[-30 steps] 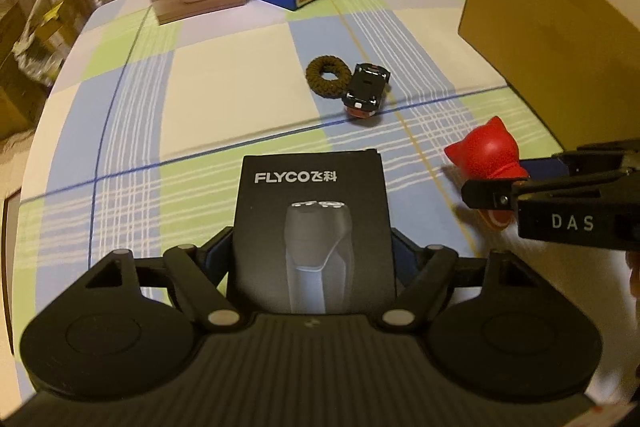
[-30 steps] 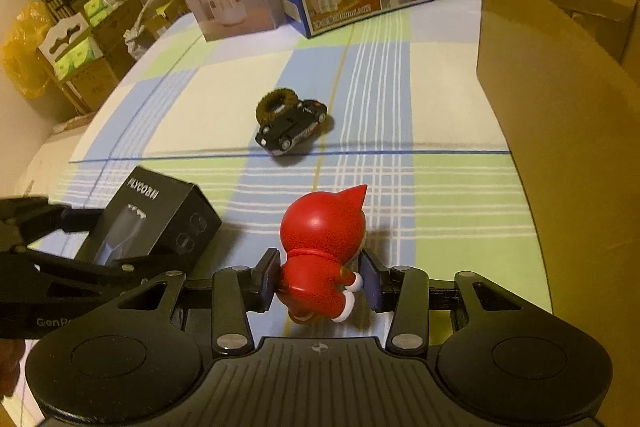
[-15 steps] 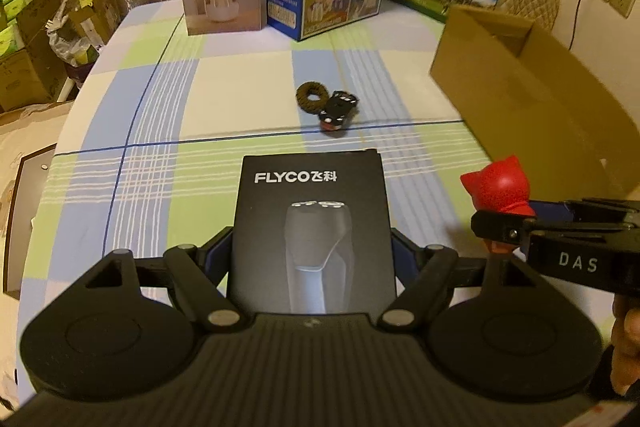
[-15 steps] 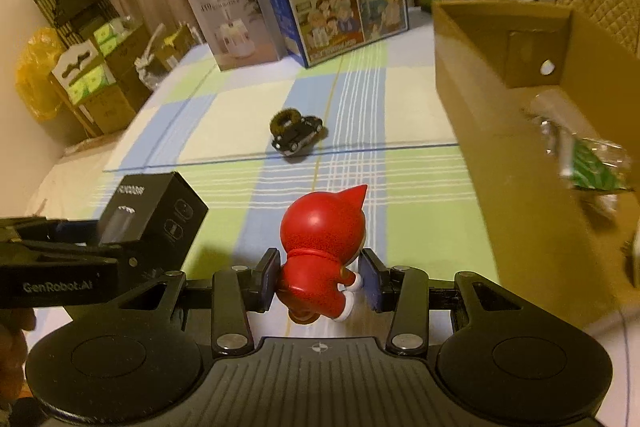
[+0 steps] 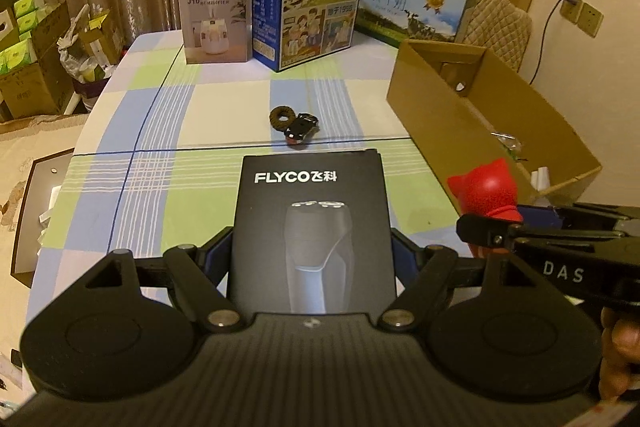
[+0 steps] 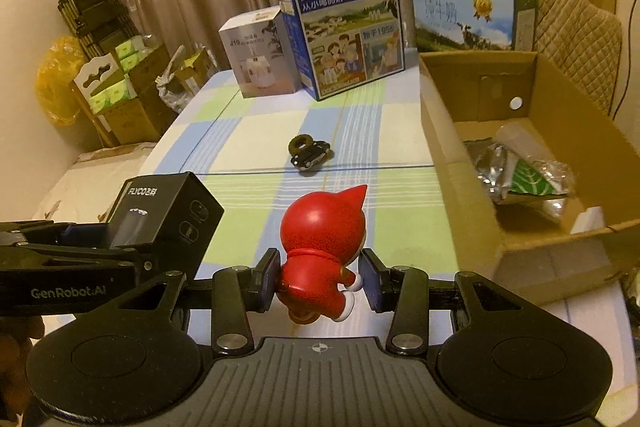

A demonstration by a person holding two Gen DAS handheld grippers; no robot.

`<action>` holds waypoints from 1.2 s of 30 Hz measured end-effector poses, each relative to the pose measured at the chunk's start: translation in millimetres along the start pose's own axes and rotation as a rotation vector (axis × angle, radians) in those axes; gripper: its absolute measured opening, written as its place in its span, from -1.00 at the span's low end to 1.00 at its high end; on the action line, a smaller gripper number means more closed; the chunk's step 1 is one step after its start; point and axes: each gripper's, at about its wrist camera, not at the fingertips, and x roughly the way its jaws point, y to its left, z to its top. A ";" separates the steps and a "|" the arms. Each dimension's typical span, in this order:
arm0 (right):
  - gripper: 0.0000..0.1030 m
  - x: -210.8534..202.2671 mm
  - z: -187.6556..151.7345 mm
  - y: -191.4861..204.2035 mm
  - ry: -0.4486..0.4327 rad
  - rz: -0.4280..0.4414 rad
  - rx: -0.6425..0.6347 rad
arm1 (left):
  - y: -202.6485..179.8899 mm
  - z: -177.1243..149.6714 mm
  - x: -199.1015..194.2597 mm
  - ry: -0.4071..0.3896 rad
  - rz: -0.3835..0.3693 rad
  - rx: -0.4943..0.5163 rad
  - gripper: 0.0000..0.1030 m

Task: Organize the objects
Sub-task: 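Lift and carry the FLYCO box and red figurine with both tools toward the cardboard box, then open the left tool over the cardboard box while the right tool holds the figurine above it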

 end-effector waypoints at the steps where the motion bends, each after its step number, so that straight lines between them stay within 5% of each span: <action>1: -0.23 -4.3 -1.2 -1.0 -0.003 -0.003 -0.001 | -1.2 -1.7 -3.5 -0.004 0.000 0.001 0.46; 20: -0.23 -43.5 -10.9 -20.5 -0.046 -0.038 0.016 | -30.7 -3.3 -26.0 -0.039 -0.038 0.041 0.46; 36: -0.22 -77.0 0.3 -82.3 -0.112 -0.149 0.089 | -92.1 22.6 -15.2 -0.052 -0.134 0.107 0.46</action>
